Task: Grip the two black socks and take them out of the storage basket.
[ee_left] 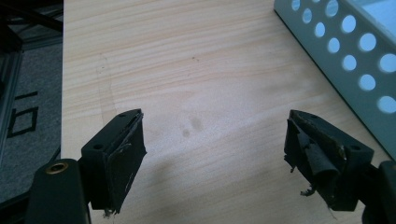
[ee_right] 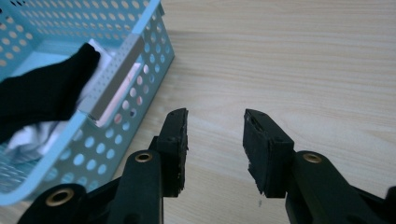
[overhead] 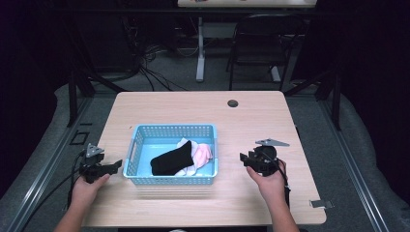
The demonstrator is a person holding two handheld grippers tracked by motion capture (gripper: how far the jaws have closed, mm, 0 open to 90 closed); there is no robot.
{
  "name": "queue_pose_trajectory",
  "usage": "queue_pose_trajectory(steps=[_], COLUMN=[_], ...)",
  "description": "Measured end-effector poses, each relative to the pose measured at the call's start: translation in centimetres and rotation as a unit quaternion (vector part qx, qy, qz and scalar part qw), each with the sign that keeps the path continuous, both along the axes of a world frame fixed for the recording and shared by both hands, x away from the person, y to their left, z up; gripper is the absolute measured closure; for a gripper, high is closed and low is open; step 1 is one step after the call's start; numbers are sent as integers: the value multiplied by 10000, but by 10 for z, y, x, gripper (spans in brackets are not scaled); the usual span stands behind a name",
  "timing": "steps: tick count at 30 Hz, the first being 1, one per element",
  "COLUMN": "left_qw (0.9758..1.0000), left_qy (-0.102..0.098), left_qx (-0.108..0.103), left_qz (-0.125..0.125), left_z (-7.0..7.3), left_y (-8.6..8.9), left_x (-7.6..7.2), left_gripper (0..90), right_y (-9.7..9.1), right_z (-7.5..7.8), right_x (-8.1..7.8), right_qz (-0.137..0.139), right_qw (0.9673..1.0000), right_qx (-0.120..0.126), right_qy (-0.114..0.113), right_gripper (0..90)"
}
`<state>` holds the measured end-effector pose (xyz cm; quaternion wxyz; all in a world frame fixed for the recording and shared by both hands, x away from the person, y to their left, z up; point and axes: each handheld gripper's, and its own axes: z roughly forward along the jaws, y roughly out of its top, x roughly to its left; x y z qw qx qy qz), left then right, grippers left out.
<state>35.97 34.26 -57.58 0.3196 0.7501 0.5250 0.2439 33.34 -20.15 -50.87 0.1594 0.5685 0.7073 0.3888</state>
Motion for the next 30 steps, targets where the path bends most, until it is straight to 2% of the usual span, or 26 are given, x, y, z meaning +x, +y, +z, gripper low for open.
queue_pose_trajectory(steps=[5,12,15,18,22,27,30], left_qw=[10000,10000,10000,10000,10000,10000,10000], left_qy=[47,26,27,38,15,-6,-10], left_qx=[2,18,15,5,-18,-39,-41], left_qz=[12,13,16,16,8,39,36], left_z=[-1,-1,0,-1,0,0,1], left_y=[1,0,1,1,2,2,2], left_x=[0,1,0,0,0,1,1], left_gripper=[207,207,207,207,207,207,207], right_y=[4,25,36,46,59,77,90], right_z=[17,46,58,67,78,85,82], right_x=[6,18,24,31,36,45,53], right_qz=[-71,236,348,455,607,784,890], right_qw=[9996,9997,9989,9974,9962,9945,9926], right_qx=[281,87,-124,-216,-299,-336,-494], right_qy=[64,77,283,511,555,601,666], right_gripper=[578,572,583,579,578,585,587])
